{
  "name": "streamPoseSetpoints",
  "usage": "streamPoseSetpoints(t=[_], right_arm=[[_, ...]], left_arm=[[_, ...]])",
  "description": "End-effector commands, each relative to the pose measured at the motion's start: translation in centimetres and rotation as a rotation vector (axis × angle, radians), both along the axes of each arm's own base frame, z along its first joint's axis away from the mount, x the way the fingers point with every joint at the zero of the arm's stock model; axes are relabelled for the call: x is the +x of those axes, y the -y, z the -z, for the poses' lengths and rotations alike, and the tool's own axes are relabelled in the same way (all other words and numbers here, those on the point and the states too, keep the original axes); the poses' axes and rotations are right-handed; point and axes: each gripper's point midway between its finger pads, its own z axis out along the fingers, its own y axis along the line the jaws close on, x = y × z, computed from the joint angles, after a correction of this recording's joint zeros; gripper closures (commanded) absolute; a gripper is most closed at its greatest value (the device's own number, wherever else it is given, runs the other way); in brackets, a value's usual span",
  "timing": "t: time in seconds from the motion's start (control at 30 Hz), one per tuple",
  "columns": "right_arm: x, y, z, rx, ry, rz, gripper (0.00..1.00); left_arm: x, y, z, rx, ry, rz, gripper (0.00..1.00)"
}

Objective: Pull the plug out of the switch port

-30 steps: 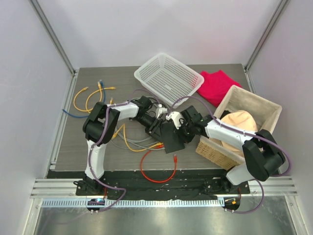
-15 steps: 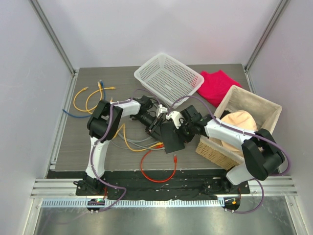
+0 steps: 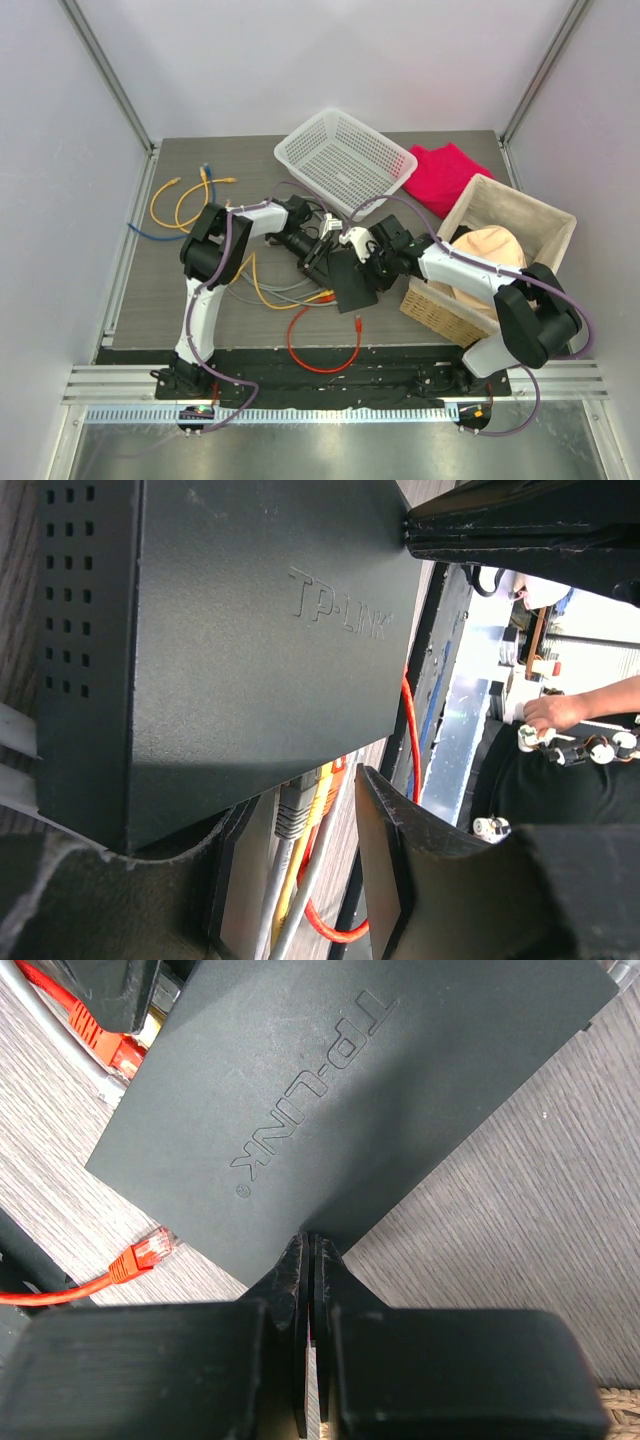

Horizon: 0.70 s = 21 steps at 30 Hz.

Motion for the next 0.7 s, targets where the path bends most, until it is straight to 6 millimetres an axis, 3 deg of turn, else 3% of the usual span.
streamPoseSetpoints(t=[0.0, 0.17, 0.4, 0.67], right_arm=[[-0.5, 1.2, 1.5, -0.064, -0.041, 0.012, 0.99], [-0.3, 1.1, 1.4, -0.061, -0.033, 0.008, 0.99], [0.4, 0.3, 0.5, -0.02, 0.001, 0.006, 0.98], [-0.3, 1.2, 0.2, -0.039, 0.008, 0.012, 0.98]], left_arm=[[1.0, -0.9, 2.6, 0.064, 0.075, 0.027, 0.57], [2.3, -1.5, 3.1, 0.177, 0.124, -0.023, 0.52], [1.6, -2.2, 2.5, 0.185, 0.132, -0.004, 0.55], [1.8, -1.9, 3.0, 0.19, 0.122, -0.015, 0.57]])
